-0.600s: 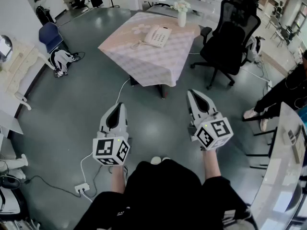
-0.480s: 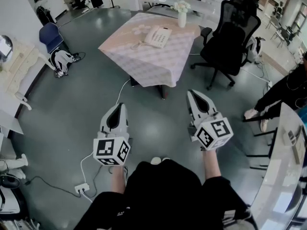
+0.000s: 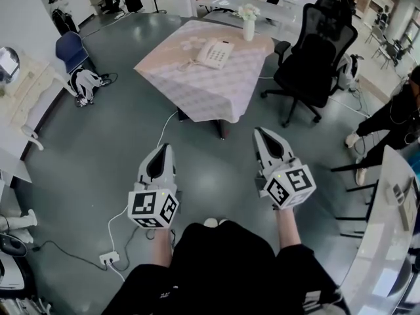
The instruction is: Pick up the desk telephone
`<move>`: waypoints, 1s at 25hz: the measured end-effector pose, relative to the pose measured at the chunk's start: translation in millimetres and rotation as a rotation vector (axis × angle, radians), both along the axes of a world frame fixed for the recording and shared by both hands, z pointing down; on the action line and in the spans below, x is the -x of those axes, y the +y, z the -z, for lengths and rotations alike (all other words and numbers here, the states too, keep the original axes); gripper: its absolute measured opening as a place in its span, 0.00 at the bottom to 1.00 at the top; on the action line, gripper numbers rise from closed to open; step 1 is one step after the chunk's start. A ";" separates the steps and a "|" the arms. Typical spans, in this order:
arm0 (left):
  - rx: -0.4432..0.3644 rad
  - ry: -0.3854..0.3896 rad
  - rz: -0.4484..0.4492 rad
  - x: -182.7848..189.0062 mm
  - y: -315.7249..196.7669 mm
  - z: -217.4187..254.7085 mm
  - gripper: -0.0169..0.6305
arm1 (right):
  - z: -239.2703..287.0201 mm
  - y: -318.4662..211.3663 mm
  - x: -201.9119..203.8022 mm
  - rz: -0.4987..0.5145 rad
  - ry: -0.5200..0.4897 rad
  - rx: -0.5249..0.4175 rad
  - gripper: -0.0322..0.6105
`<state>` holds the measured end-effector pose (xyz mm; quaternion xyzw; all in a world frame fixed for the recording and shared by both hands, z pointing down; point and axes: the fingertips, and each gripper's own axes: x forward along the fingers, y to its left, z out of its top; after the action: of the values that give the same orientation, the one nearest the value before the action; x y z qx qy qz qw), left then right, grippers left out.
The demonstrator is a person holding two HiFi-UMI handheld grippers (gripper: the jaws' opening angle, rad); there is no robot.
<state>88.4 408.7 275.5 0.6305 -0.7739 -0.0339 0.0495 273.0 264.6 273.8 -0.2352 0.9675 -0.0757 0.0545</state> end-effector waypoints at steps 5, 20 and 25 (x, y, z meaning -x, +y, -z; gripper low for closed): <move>0.015 0.009 0.014 -5.3 -2.0 -8.2 0.02 | -9.2 -2.6 -1.4 0.014 0.004 0.019 0.04; 0.064 0.030 0.034 28.3 -44.9 -33.9 0.02 | -29.5 -52.0 40.0 0.007 -0.008 0.075 0.04; 0.069 0.036 0.016 55.2 -80.8 -36.6 0.02 | -36.7 -86.0 65.1 -0.005 0.005 0.089 0.04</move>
<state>33.2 327.9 312.1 0.6214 -0.7786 -0.0189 0.0850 207.9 178.6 310.4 -0.2402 0.9626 -0.1180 0.0418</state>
